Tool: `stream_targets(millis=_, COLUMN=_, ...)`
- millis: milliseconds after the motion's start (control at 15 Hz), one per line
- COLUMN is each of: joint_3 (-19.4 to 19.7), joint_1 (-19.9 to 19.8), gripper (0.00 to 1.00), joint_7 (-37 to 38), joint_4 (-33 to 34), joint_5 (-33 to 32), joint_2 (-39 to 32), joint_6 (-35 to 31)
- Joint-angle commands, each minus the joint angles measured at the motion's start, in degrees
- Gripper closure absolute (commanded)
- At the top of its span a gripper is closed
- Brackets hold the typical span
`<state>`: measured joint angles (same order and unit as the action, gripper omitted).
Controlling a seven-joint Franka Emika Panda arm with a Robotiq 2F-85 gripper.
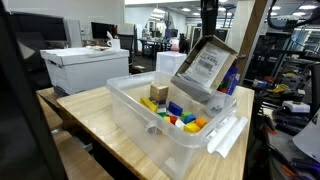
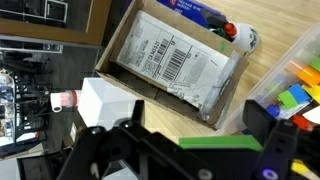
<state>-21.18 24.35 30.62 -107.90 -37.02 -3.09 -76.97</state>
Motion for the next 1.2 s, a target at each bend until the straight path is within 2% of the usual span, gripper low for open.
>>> stream_targets(millis=0, joint_3=1.0, joint_1=-1.6, gripper=0.00, joint_7=1.1, joint_4=-3.0, joint_5=-2.6, joint_2=2.0, joint_6=-0.1)
stream_targets(millis=67, joint_3=1.9, joint_1=-2.3, gripper=0.00, joint_7=1.6, joint_4=-3.9, joint_5=-3.8, joint_2=2.2, joint_6=-0.1)
stream_targets(millis=200, joint_3=2.8, joint_1=-3.4, gripper=0.00, joint_7=1.3, joint_4=-4.3, joint_5=-1.3, joint_2=2.3, joint_6=0.3)
stream_targets(millis=333, joint_3=3.3, joint_1=-4.4, gripper=0.00, joint_7=-2.7, joint_4=-3.6, joint_5=6.6, joint_2=3.2, joint_6=-2.8)
stream_targets(millis=400, joint_3=3.3, joint_1=-4.6, gripper=0.25, joint_7=-4.5, joint_4=-2.8, joint_5=8.1, joint_2=3.7, joint_6=-4.0)
stream_targets(millis=533, joint_3=4.0, joint_1=-5.2, gripper=0.40, joint_7=-7.6, joint_4=-2.0, joint_5=13.3, joint_2=4.5, joint_6=-6.0)
stream_targets(millis=600, joint_3=4.6, joint_1=-5.9, gripper=0.52, joint_7=-9.5, joint_4=-1.7, joint_5=17.3, joint_2=5.3, joint_6=-7.4)
stream_targets(millis=667, joint_3=4.9, joint_1=-6.2, gripper=0.56, joint_7=-10.0, joint_4=-1.8, joint_5=18.7, joint_2=5.4, joint_6=-8.1)
stream_targets(millis=733, joint_3=5.7, joint_1=-7.0, gripper=0.67, joint_7=-12.2, joint_4=-1.5, joint_5=23.3, joint_2=6.1, joint_6=-9.5)
stream_targets(millis=800, joint_3=5.9, joint_1=-7.2, gripper=0.27, joint_7=-12.4, joint_4=-2.1, joint_5=25.0, joint_2=6.0, joint_6=-10.3)
stream_targets(millis=867, joint_3=6.6, joint_1=-8.0, gripper=0.29, joint_7=-14.2, joint_4=-2.0, joint_5=29.7, joint_2=6.3, joint_6=-11.5)
stream_targets(millis=933, joint_3=6.0, joint_1=-7.7, gripper=0.25, joint_7=-7.8, joint_4=-2.6, joint_5=24.7, joint_2=5.9, joint_6=-10.2)
stream_targets(millis=1000, joint_3=6.1, joint_1=-8.1, gripper=0.12, joint_7=-4.9, joint_4=-3.3, joint_5=22.6, joint_2=6.0, joint_6=-10.4)
stream_targets(millis=1133, joint_3=6.7, joint_1=-8.9, gripper=0.01, joint_7=-0.3, joint_4=-5.3, joint_5=17.0, joint_2=6.8, joint_6=-11.9)
